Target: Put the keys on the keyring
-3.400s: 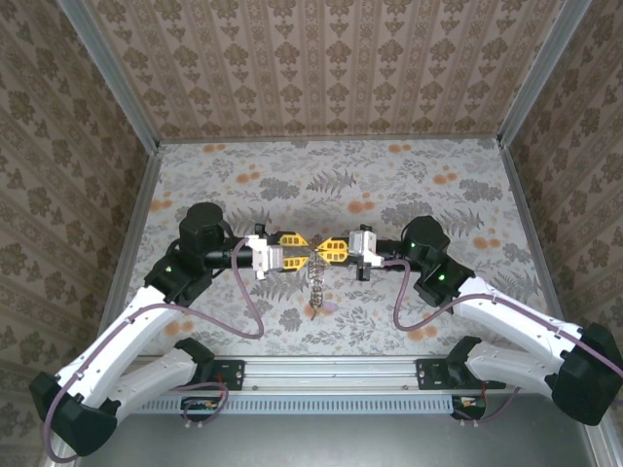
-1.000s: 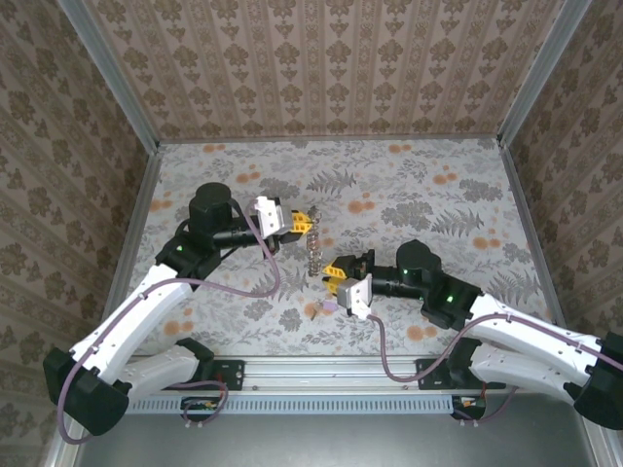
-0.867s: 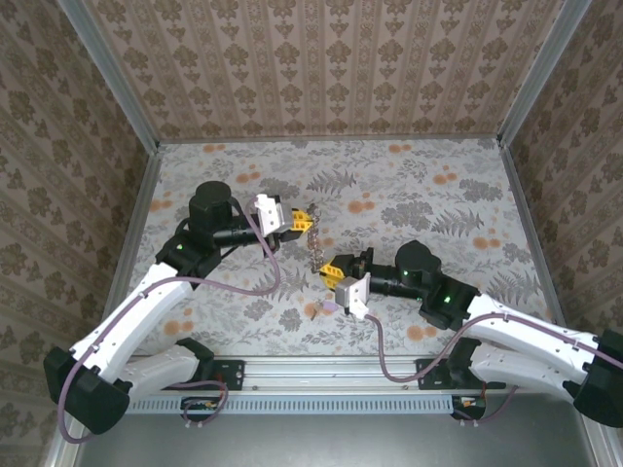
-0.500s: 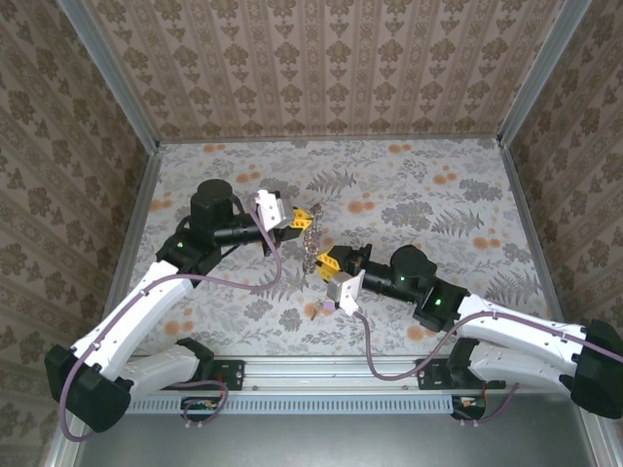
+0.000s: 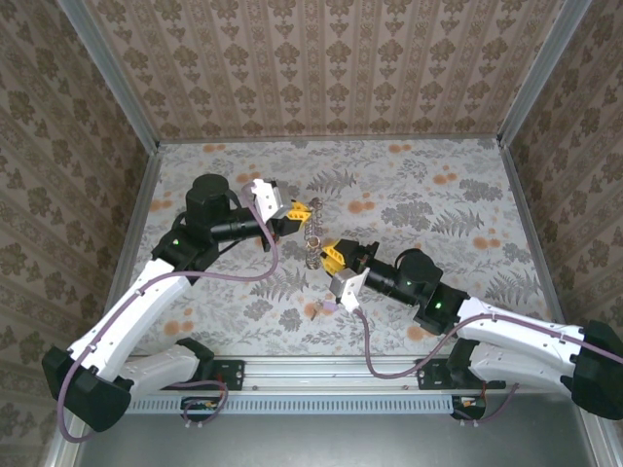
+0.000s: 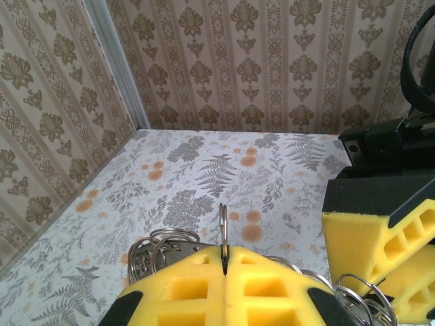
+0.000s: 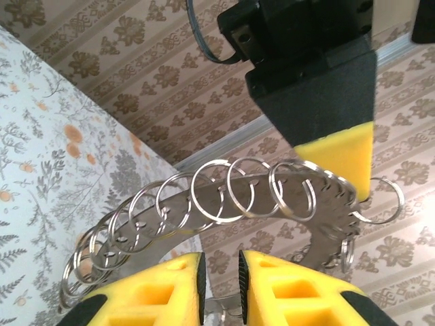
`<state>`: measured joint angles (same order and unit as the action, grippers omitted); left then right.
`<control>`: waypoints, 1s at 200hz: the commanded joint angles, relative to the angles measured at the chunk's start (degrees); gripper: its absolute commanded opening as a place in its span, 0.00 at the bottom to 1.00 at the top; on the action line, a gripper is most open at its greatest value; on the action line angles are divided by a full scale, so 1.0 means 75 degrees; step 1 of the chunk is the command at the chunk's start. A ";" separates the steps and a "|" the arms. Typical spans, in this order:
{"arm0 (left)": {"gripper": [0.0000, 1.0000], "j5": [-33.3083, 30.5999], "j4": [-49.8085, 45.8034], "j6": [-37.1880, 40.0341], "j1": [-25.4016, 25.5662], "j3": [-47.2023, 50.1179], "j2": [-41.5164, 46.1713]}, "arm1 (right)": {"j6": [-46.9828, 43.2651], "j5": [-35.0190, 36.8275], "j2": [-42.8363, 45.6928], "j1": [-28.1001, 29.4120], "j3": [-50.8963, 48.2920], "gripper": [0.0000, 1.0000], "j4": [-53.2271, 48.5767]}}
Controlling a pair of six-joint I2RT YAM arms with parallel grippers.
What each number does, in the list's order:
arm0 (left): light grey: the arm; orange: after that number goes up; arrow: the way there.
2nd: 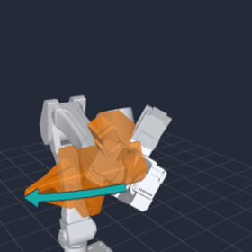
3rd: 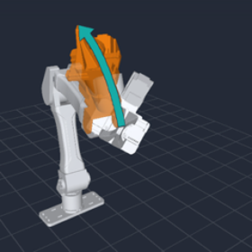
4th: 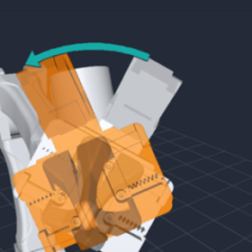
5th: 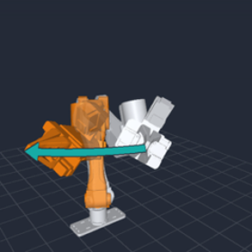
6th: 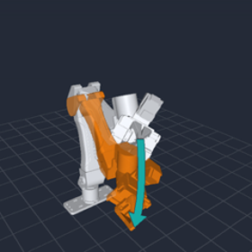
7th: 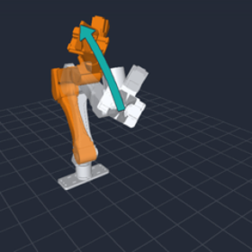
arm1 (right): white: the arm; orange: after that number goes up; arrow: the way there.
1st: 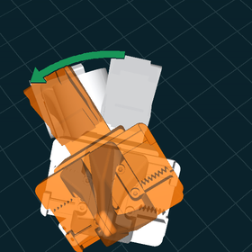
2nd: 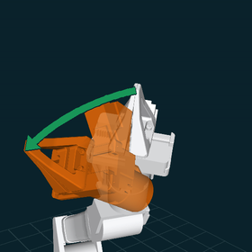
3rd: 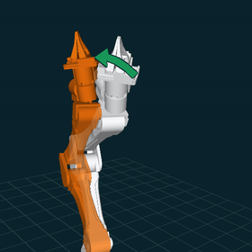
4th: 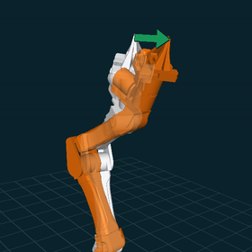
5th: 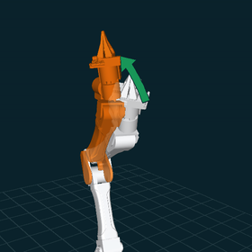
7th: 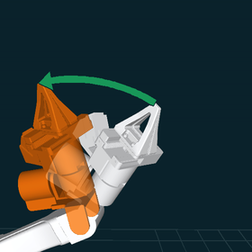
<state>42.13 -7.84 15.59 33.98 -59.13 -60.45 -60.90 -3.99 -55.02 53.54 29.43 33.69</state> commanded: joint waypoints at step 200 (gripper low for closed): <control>0.00 0.0012 0.0488 -0.0562 -0.0102 -0.0087 -0.0038 | -0.0990 -0.0199 -0.0090 0.0231 0.0013 0.25 0.0814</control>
<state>42.13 -6.81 12.62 33.65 -59.11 -60.82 -66.48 -4.71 -56.60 54.57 29.39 40.51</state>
